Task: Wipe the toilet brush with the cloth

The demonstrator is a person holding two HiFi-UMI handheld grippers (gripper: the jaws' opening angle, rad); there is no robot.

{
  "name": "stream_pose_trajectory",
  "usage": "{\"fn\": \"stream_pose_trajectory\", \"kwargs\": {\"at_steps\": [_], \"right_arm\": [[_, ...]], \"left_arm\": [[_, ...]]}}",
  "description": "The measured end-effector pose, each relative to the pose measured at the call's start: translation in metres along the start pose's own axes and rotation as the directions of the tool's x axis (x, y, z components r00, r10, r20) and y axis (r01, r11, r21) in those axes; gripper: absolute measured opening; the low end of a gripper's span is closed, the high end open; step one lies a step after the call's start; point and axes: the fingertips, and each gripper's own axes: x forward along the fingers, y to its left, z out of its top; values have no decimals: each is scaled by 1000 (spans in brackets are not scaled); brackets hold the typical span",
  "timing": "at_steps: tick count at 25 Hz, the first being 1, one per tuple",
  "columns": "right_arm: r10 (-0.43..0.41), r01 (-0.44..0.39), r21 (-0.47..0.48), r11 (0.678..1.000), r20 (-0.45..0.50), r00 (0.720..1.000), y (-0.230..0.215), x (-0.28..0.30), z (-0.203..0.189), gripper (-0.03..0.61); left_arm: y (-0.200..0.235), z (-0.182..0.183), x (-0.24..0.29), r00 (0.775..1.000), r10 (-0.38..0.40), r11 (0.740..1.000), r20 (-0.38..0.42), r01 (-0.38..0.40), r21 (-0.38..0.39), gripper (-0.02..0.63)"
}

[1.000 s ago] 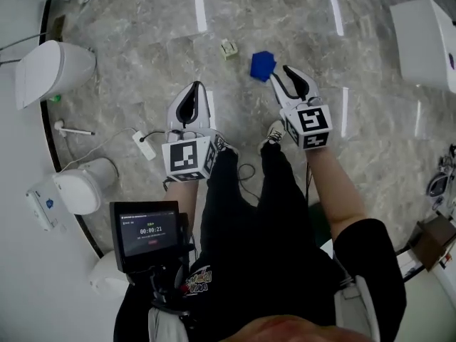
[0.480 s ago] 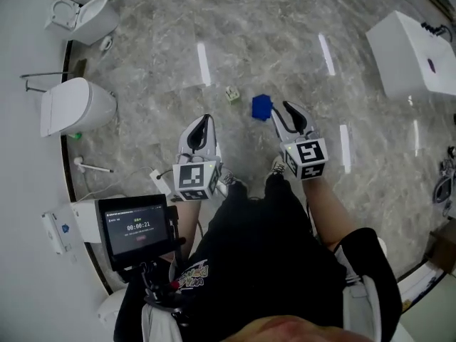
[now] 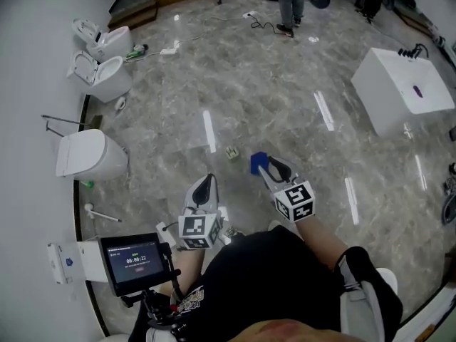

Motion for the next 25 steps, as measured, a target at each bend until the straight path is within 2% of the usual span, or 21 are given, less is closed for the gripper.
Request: {"fn": "stream_pose_trajectory", "kwargs": {"at_steps": [3, 6, 10, 14, 17, 20, 25], "right_arm": [[37, -37, 0, 999, -3, 999, 2, 3, 7, 140], [60, -60, -6, 998, -1, 998, -1, -21, 7, 140], [10, -11, 8, 1000, 26, 1000, -18, -41, 13, 140], [-60, 59, 22, 998, 54, 997, -20, -36, 32, 138], [-73, 69, 54, 996, 71, 995, -14, -30, 39, 135], [-70, 67, 45, 997, 90, 993, -4, -29, 40, 137], [-61, 59, 33, 998, 62, 996, 6, -36, 22, 141]], "left_arm": [[-6, -3, -5, 999, 33, 999, -13, -33, -30, 8], [-35, -15, -23, 999, 43, 996, -27, -45, -72, 8], [-51, -18, -19, 999, 27, 998, -28, -29, -61, 8], [-34, 9, 0, 1000, -16, 1000, -4, 16, -26, 8], [-27, 29, 7, 998, -63, 998, 19, 64, -26, 8], [-32, 29, 10, 994, -108, 994, 24, 108, -28, 8], [-51, 22, 8, 988, -154, 988, 8, 154, 0, 8]]}}
